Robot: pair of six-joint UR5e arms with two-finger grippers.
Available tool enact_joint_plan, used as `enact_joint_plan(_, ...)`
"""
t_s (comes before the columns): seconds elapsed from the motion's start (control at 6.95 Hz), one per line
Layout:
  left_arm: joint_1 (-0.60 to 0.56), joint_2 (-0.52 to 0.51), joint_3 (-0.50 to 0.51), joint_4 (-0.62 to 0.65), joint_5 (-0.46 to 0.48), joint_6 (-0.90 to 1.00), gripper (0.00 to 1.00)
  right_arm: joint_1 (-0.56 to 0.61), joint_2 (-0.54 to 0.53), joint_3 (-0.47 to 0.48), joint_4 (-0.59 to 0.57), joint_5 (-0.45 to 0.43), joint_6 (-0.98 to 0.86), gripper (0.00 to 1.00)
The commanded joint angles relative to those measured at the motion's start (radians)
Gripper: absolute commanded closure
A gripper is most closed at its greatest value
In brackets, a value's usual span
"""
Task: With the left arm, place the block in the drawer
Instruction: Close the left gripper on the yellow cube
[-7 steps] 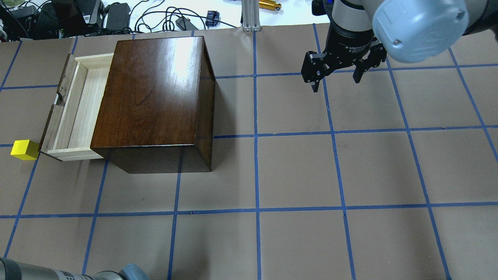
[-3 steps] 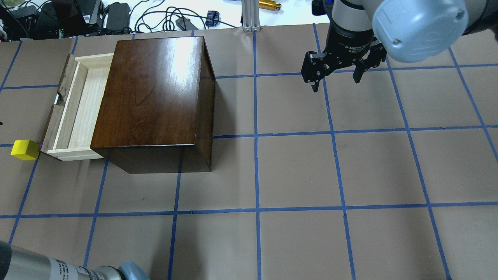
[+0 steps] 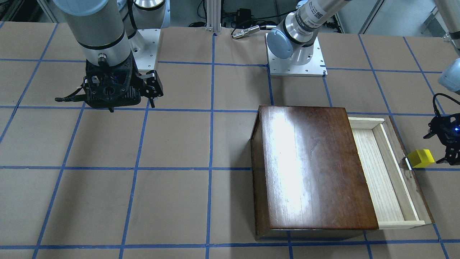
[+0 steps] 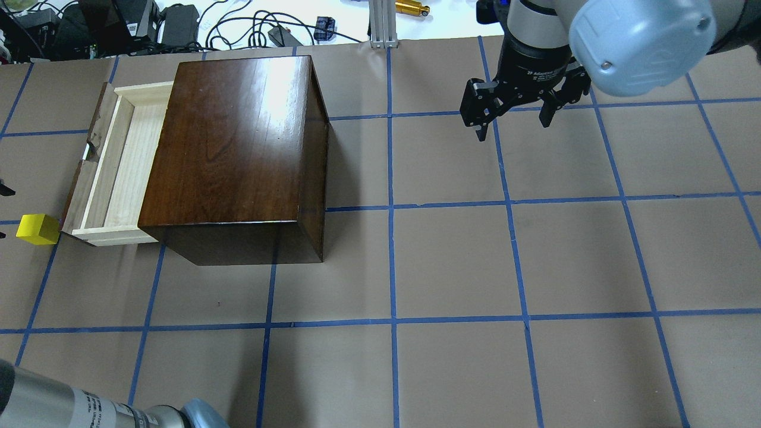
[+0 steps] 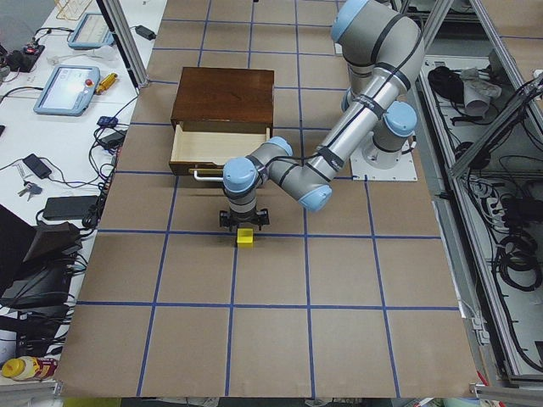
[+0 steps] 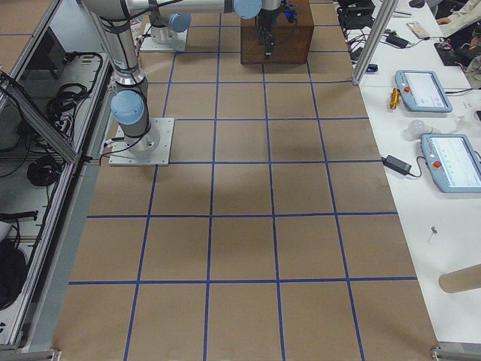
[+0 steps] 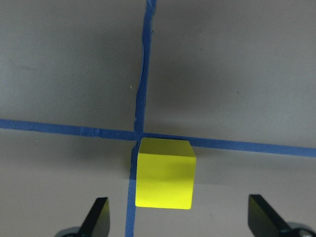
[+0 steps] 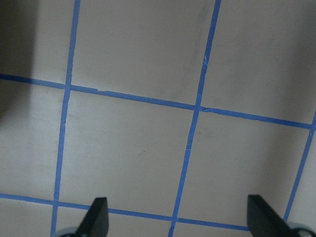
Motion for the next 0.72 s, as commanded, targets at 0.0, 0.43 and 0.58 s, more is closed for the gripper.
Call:
enact_joint_plan(0.0, 0.0, -0.049, -0.003, 0.023, 0.001, 0.029, 0.0, 0.0, 0.0, 0.0, 0.0, 0.0, 0.001, 0.0)
enact_joint_plan(0.43, 0.0, -0.095, -0.003, 0.054, 0.002, 0.054, 0.0, 0.0, 0.0, 0.0, 0.0, 0.0, 0.001, 0.0)
enact_joint_plan(0.58, 0.0, -0.104, -0.003, 0.056, 0.002, 0.054, 0.0, 0.0, 0.0, 0.0, 0.0, 0.0, 0.001, 0.0)
